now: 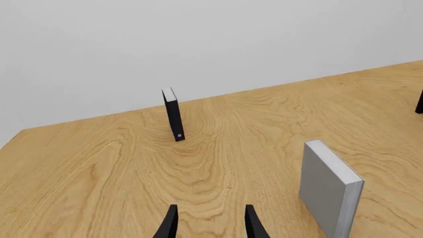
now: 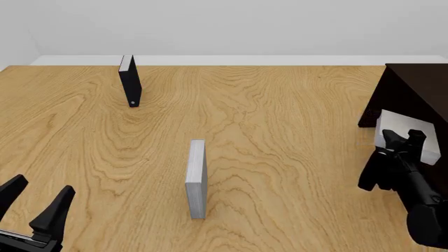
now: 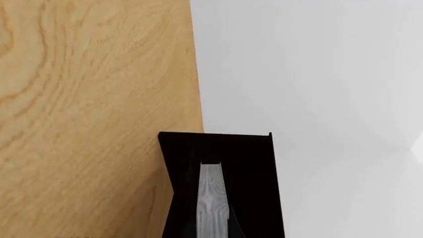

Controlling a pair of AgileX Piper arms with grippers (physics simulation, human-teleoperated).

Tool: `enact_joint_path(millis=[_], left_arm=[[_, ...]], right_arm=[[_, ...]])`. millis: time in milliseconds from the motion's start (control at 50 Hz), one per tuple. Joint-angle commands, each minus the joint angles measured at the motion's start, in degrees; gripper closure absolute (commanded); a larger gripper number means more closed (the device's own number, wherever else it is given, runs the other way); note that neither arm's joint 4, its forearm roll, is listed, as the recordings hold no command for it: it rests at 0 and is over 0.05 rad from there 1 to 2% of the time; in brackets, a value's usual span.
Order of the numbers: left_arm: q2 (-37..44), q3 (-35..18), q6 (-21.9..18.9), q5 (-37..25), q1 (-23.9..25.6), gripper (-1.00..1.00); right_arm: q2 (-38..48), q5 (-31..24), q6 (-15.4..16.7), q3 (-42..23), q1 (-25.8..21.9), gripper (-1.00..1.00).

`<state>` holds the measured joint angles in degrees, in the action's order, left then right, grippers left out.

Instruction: Pick up the book on the right and place it on the cabinet shelf.

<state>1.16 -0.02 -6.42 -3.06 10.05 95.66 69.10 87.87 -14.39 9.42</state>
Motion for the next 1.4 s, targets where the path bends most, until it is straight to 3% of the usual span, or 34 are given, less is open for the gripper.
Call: enact_joint_path(millis=[20,860,1400], left_arm=[[0.15,0.00,0.02,0.17,0.04,-1.00],[0.82,0.00,-0.27,0.56,0.11,-1.00],[0.44,0.01,0.03,-0.03,-0.32,-1.00]], right_arm=[[0.49,0.78,-1.04,-1.32,1.43,1.00],[5.06,0.80,-1.01,-4.95,5.27,1.00],[8.99,0.80,-3.60,-4.67,5.34,1.00]])
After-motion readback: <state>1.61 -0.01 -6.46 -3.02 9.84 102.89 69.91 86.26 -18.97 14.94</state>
